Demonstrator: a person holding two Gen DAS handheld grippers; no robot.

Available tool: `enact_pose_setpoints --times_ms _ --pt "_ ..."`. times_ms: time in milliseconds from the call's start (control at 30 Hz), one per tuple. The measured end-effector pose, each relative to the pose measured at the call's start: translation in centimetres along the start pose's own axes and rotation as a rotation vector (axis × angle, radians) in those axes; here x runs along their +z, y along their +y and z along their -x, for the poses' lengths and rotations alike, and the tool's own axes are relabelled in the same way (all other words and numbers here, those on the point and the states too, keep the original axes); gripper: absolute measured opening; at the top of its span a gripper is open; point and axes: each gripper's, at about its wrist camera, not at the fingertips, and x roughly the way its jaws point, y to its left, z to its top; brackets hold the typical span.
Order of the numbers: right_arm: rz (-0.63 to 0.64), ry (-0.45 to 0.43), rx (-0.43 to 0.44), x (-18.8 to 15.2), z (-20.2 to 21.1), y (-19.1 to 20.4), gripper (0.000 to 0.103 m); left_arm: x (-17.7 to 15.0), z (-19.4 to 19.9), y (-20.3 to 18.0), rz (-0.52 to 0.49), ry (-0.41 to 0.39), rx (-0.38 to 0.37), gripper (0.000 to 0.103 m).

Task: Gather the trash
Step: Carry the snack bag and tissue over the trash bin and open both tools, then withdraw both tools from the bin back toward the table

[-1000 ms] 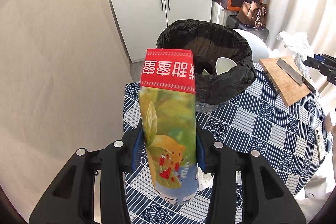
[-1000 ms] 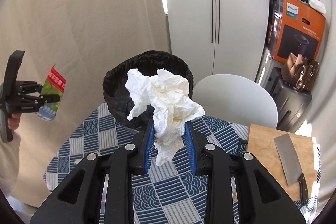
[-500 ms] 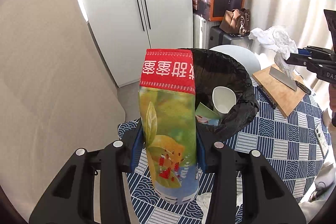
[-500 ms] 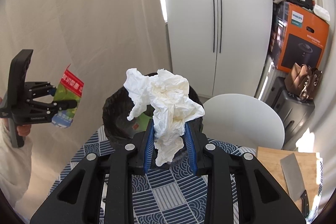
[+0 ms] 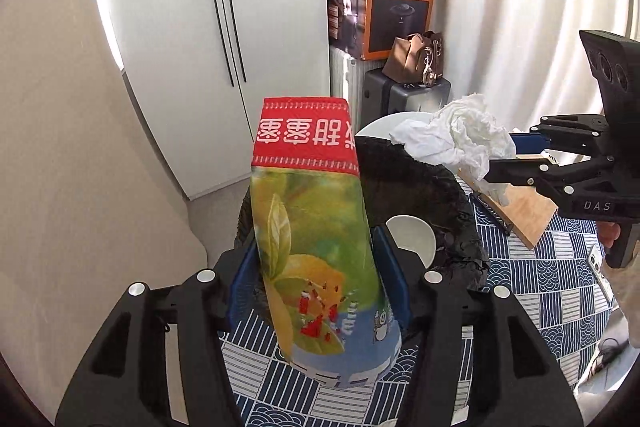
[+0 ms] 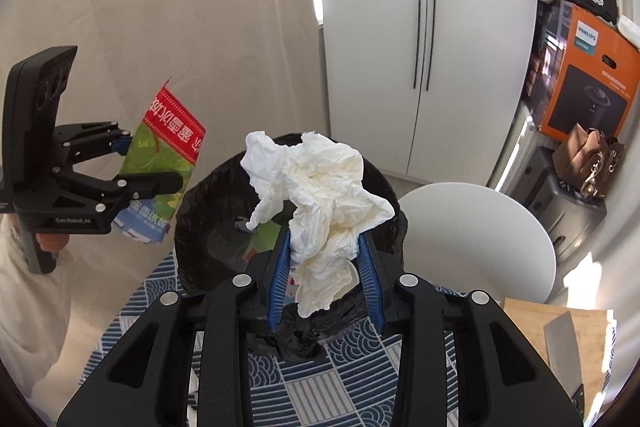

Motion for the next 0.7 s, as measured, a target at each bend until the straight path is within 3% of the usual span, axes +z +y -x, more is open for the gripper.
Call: enact_pose_setpoints --times_ms 67,133,467,700 --pt "0.044 0.001 -0.075 0.1 -0.5 0.6 0.078 0.1 -0.2 0.0 -0.001 -0.022 -0.018 0.082" --pt "0.066 0.0 -0.095 0.0 -0.6 0.8 0.08 0.1 -0.2 0.3 0.017 -0.045 -0.022 0.094" --pt "0.039 0.012 -0.12 -1.6 0.5 -0.1 0.084 -1.0 0.0 -0.5 0.038 -0.02 -0.027 0.097" --pt "0.055 -0.002 -0.1 -2.4 2.2 0.7 0.084 -2.8 1.6 -1.6 0.032 0.012 0.016 0.097"
